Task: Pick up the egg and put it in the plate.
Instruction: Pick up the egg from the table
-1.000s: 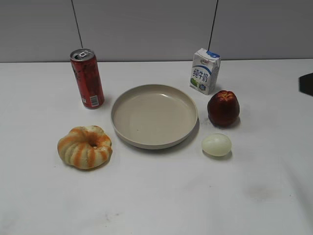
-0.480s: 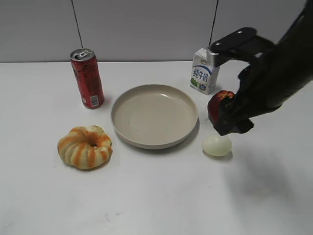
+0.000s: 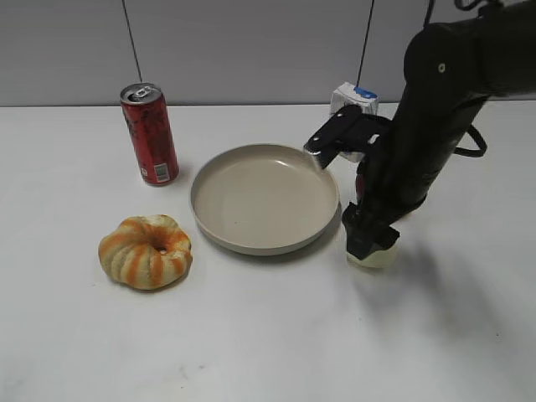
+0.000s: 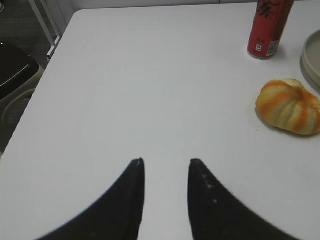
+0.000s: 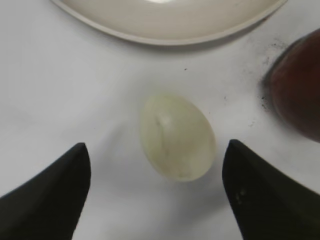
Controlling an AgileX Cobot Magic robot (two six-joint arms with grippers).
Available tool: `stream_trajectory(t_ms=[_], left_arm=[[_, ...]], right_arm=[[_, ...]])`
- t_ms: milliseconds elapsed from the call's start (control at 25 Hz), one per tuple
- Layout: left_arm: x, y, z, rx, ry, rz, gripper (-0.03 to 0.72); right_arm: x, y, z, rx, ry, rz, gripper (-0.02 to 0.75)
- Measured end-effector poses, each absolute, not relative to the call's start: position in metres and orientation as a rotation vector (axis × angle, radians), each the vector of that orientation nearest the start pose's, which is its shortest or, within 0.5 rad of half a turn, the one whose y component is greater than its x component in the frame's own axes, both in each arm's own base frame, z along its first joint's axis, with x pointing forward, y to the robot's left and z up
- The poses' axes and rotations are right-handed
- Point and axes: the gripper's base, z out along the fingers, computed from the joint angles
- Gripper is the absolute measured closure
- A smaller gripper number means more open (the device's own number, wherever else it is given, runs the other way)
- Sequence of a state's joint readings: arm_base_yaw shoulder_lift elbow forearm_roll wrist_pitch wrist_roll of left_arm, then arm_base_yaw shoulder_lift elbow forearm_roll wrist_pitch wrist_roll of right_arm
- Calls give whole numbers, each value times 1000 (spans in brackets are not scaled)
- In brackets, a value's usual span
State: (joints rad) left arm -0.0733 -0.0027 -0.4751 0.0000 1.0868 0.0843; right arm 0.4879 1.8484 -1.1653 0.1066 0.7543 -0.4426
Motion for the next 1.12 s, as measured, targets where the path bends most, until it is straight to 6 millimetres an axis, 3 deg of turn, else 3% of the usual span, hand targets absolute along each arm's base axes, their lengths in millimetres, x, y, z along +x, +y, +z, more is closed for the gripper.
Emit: stream_trajectory(t_ms=[160,600,760,1000,1120], left_arm=[[-4,0,268,165,2086,7,454],[-4,0,268,165,2086,7,454],[-4,0,268,165,2086,7,454],[-4,0,268,165,2086,7,454],[-4,0,268,165,2086,7,454]], right_arm=[[316,171,154,-1315,2640,50,120],[323,172,121,-1358,2657,20,168],[323,172,120,-1359,2658,19,279],[322,172,125,-1373,2695,27,279],[328,177,148,-1345,2680,52,279]])
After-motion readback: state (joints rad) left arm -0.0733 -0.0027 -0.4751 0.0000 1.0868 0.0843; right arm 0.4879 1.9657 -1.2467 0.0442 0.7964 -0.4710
